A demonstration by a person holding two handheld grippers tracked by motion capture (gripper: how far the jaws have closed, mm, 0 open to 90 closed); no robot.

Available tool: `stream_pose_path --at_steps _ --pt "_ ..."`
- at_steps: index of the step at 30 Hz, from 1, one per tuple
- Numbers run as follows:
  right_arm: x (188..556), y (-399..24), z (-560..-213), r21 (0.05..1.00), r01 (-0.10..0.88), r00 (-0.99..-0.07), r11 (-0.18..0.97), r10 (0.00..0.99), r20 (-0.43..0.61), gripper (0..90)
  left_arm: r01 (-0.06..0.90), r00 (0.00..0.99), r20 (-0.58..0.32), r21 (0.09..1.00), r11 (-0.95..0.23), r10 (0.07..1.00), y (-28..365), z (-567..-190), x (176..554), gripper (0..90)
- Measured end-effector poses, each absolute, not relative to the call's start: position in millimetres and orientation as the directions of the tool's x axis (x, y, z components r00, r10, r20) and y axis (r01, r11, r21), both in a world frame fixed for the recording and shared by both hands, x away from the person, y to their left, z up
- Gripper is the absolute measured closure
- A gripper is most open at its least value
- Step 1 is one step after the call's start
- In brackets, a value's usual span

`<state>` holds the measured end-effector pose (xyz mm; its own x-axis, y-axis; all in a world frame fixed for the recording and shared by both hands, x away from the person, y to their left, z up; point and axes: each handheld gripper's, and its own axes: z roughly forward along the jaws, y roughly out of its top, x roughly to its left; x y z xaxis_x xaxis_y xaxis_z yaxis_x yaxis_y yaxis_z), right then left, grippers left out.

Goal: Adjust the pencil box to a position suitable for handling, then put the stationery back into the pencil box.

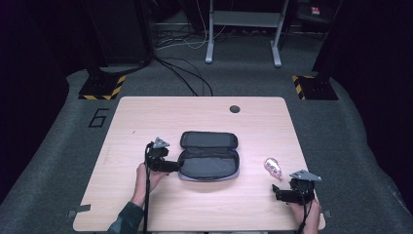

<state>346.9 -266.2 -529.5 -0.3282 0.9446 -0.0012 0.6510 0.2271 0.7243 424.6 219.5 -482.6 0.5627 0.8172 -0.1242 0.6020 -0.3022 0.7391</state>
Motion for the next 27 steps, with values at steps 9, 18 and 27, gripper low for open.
stream_pose_path --at_steps 9,18,27 --pt "347 -266 -529 0.724 0.651 -0.328 0.227 0.945 -0.001 2.7 0.616 0.55 -0.137 0.733 -0.289 0.824 241 -489 403 5.9" --pt "347 -266 -529 0.724 0.652 -0.326 0.225 0.945 0.0 2.8 0.627 0.5 -0.119 0.734 -0.263 0.858 267 -502 382 2.9" --pt "347 -266 -529 0.725 0.65 -0.328 0.23 0.945 -0.005 2.7 0.644 0.467 -0.066 0.709 -0.288 0.882 280 -515 366 0.2"
